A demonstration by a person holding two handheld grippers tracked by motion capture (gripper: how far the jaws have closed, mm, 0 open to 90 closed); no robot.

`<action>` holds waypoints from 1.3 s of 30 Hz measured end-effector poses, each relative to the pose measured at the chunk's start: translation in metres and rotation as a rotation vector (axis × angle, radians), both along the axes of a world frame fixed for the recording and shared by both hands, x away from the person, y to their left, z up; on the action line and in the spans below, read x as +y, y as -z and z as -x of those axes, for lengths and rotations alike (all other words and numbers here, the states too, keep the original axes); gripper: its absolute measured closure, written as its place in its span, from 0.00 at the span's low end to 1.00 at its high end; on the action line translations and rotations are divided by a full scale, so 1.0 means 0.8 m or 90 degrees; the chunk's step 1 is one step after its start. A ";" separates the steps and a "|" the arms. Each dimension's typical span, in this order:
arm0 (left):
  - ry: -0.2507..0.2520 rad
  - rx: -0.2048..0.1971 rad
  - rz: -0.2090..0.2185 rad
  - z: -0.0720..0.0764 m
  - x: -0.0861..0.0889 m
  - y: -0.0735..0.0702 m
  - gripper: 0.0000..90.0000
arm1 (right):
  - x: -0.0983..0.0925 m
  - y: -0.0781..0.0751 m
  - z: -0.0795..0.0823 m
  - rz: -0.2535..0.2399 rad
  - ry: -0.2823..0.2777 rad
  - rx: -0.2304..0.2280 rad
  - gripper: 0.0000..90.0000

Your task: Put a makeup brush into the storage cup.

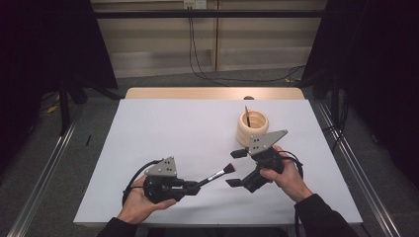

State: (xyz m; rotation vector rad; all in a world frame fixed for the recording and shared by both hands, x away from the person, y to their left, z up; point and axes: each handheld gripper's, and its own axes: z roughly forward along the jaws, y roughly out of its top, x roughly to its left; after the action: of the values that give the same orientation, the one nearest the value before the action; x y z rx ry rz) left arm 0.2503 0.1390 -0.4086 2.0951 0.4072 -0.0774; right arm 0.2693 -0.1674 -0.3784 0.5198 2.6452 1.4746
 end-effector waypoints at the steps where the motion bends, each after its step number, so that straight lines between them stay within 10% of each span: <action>1: -0.003 -0.005 -0.002 0.001 0.000 -0.002 0.88 | -0.001 0.000 0.000 -0.002 0.003 0.000 0.13; 35: -0.043 -0.064 0.101 0.008 -0.012 -0.017 0.88 | -0.017 0.002 0.012 -0.244 0.061 -0.028 0.13; 39: -0.044 -0.069 0.107 0.008 -0.013 -0.017 0.88 | -0.019 0.005 0.013 -0.246 0.069 -0.038 0.28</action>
State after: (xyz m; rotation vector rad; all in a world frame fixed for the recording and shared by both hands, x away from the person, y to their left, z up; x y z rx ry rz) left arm 0.2439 0.1286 -0.3953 1.9083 0.3936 0.0410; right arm 0.2588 -0.1830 -0.3826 0.6209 2.2522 1.9396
